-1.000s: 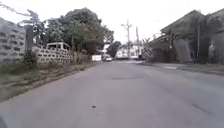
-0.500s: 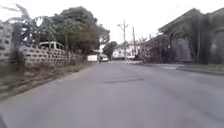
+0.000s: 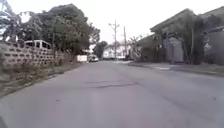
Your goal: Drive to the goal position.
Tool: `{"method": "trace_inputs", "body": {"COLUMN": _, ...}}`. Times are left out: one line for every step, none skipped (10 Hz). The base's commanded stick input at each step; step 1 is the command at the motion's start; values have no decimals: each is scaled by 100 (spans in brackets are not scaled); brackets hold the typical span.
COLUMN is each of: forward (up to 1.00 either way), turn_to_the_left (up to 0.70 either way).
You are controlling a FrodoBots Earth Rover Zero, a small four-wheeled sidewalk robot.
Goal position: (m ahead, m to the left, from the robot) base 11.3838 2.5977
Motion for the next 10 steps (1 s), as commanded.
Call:
{"method": "trace_inputs", "body": {"forward": 100, "turn_to_the_left": 7}}
{"method": "trace_inputs", "body": {"forward": 100, "turn_to_the_left": 7}}
{"method": "trace_inputs", "body": {"forward": 100, "turn_to_the_left": 7}}
{"method": "trace_inputs", "body": {"forward": 100, "turn_to_the_left": 7}}
{"method": "trace_inputs", "body": {"forward": 100, "turn_to_the_left": 7}}
{"method": "trace_inputs", "body": {"forward": 100, "turn_to_the_left": 7}}
{"method": "trace_inputs", "body": {"forward": 100, "turn_to_the_left": 7}}
{"method": "trace_inputs", "body": {"forward": 100, "turn_to_the_left": 7}}
{"method": "trace_inputs", "body": {"forward": 100, "turn_to_the_left": 7}}
{"method": "trace_inputs", "body": {"forward": 100, "turn_to_the_left": 7}}
